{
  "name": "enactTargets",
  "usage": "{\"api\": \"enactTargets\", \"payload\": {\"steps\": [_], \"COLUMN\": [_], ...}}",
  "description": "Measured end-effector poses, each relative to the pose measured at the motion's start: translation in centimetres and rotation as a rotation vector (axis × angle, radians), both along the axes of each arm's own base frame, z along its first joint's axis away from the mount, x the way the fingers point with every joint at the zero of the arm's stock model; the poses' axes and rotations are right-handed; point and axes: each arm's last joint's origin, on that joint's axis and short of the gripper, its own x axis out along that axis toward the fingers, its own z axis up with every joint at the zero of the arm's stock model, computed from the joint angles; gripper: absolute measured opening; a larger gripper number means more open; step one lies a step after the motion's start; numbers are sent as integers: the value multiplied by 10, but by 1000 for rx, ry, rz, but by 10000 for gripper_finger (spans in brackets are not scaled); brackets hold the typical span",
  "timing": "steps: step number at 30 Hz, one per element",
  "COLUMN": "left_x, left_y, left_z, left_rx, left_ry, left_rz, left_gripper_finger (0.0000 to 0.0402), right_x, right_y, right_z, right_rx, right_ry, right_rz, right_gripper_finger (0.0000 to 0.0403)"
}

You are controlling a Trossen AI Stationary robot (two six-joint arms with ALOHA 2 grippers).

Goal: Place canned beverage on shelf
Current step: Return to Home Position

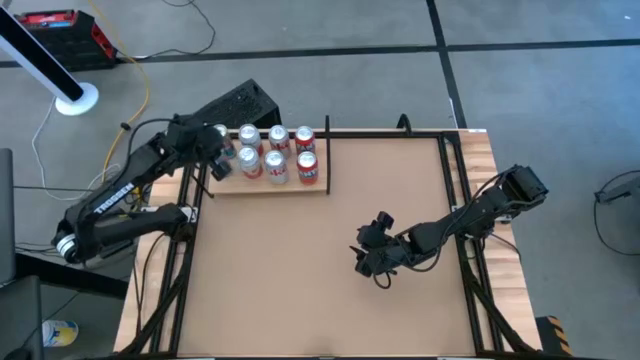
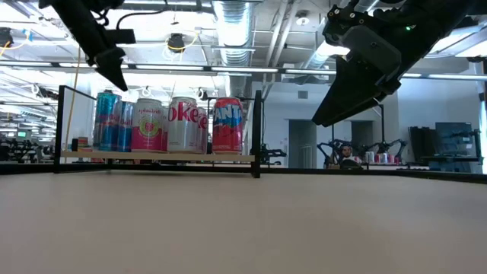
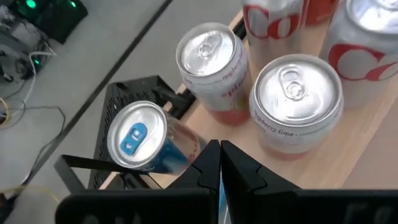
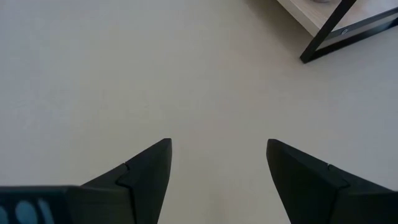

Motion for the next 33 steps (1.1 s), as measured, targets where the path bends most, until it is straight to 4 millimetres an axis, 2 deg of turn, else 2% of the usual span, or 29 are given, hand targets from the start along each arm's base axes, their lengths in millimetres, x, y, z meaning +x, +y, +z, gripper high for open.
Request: {"api": "enactTargets", "payload": {"steps": [10,14,19,23,27,30,33], "left_x": [-4,0,4,2,-9,-19,-27], "left_y": [-6,-14,-35,-58,-80,-91,-97], "left_z": [3,6,18,19,12,5,-3], "left_rx": [-15,-93,-147,-155,-160,-138,-104], "left_ry": [-45,-186,-391,-513,-623,-706,-788], "left_rz": [-11,-124,-305,-426,-534,-583,-603], "left_gripper_finger": [0,0,0,0,0,0,0], "right_x": [0,2,9,24,36,41,38], "right_y": [0,1,-1,-9,-19,-19,-18], "right_z": [0,1,6,21,35,48,73], "right_rx": [2,10,1,-32,-43,-80,-146], "right_ry": [-5,-24,-83,-243,-387,-459,-517], "right_rz": [0,0,19,17,14,129,224], "right_gripper_finger": [286,286,286,286,286,284,267]}}
